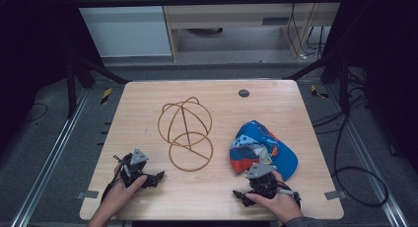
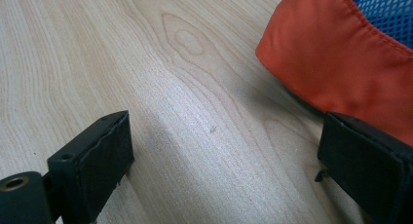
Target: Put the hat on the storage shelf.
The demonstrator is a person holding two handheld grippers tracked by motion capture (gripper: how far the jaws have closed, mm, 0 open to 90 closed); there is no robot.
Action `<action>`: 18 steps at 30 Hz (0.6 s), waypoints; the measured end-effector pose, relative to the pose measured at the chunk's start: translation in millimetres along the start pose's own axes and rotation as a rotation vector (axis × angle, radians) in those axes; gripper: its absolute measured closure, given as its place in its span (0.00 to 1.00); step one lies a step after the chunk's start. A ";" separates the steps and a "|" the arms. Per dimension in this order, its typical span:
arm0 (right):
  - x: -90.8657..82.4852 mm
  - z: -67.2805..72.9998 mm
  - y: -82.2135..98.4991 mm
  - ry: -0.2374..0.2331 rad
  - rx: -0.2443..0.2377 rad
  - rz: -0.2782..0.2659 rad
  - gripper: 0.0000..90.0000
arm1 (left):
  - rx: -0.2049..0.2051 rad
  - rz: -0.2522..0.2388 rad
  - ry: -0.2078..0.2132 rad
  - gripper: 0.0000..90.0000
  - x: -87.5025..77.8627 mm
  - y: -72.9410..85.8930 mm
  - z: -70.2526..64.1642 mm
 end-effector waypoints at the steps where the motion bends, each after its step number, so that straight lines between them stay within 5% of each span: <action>1: 0.0 -0.2 0.0 0.003 -0.002 0.000 0.07 | 0.000 0.000 0.000 0.00 0.0 0.0 0.0; 11: -4.0 -5.7 -1.7 0.031 0.017 0.026 0.09 | 0.001 0.000 0.000 0.00 0.0 0.0 0.1; 18: -18.8 -8.7 -5.5 0.089 0.005 -0.025 0.10 | 0.000 0.000 0.000 0.00 -0.1 0.0 0.0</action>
Point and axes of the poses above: each handheld gripper's, and its own axes: x roughly forward along the jaws, y roughly out of its underside, z roughly to its left, the point moved 3 cm from there along x, roughly forward along the jaws, and after that the axes turned 11 degrees about x, right-handed, at the moved point
